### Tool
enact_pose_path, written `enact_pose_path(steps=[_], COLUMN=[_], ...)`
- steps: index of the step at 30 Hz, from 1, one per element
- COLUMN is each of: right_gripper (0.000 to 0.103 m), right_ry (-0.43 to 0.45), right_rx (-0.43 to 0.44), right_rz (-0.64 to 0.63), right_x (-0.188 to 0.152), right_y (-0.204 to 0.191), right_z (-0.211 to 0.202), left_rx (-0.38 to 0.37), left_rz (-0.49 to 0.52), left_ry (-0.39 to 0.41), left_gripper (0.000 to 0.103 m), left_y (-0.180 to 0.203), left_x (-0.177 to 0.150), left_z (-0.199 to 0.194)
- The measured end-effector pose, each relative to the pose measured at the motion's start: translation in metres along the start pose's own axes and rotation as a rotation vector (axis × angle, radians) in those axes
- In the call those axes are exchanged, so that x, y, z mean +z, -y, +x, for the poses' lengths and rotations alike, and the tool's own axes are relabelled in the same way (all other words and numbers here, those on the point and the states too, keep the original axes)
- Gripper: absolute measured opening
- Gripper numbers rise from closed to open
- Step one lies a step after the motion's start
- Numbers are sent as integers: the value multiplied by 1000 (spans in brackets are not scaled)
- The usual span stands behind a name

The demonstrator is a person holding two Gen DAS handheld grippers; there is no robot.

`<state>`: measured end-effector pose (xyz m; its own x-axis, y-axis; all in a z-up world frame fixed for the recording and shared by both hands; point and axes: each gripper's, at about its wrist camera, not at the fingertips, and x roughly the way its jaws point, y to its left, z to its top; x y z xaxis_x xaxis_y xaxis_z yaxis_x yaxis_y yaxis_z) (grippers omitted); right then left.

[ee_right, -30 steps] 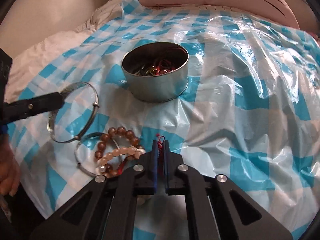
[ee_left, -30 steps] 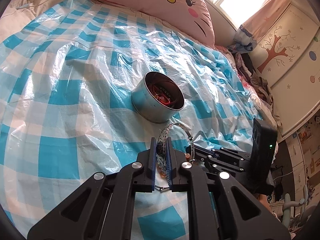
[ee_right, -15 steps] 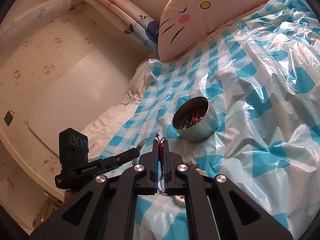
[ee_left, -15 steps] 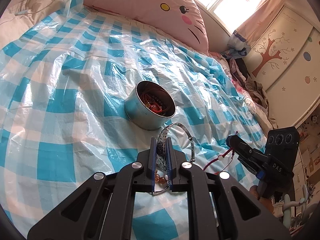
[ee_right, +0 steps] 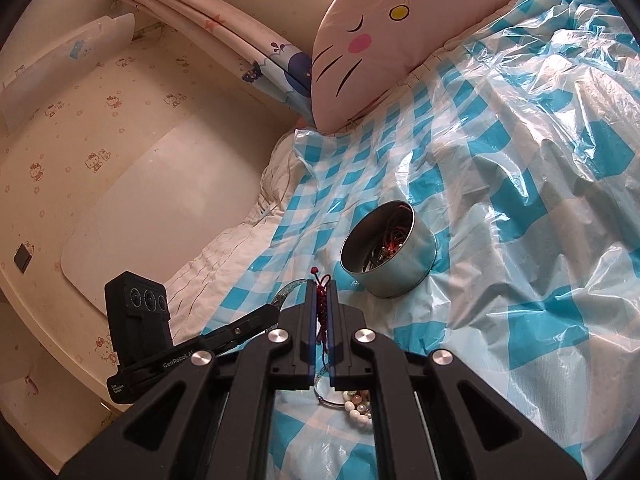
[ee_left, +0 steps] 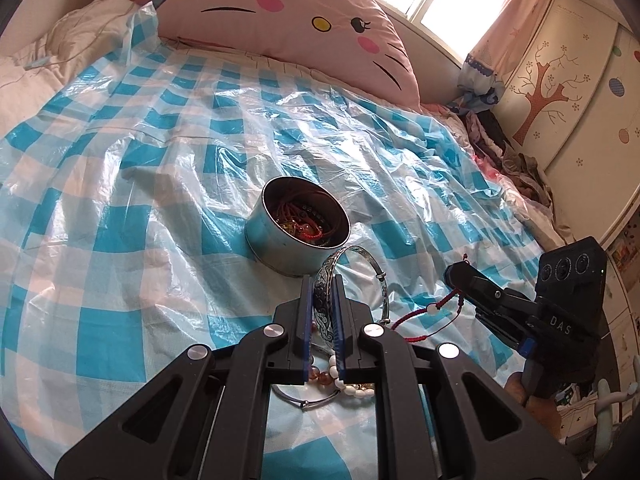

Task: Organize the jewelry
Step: 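Carry both bracelets over the tin and open both grippers to drop them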

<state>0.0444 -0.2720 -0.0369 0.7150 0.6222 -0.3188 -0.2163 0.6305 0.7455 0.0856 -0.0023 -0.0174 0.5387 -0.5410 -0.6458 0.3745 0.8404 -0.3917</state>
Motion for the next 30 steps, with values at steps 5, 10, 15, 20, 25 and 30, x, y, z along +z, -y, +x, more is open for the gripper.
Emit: enact_pose_path(steps=[5, 10, 15, 20, 25, 30], right_gripper=[5, 5, 5, 5, 5, 5], right_ry=[-5, 5, 34, 73, 101, 102], right_rx=[-7, -21, -20, -16, -12, -26], right_rz=[4, 3, 1, -21, -13, -8], right_x=[4, 9, 23, 40, 54, 62], right_y=[5, 7, 4, -5, -6, 1], right_z=[8, 14, 25, 37, 52, 67], left_rx=[34, 44, 35, 33, 37, 46], left_rz=[38, 48, 5, -27, -50, -72], left_ry=[20, 34, 51, 75, 83, 79], left_gripper=[8, 8, 8, 8, 8, 8], left_y=[11, 14, 7, 3, 1, -4], left_x=[2, 5, 17, 32, 44, 53], left_z=[2, 6, 12, 22, 33, 46])
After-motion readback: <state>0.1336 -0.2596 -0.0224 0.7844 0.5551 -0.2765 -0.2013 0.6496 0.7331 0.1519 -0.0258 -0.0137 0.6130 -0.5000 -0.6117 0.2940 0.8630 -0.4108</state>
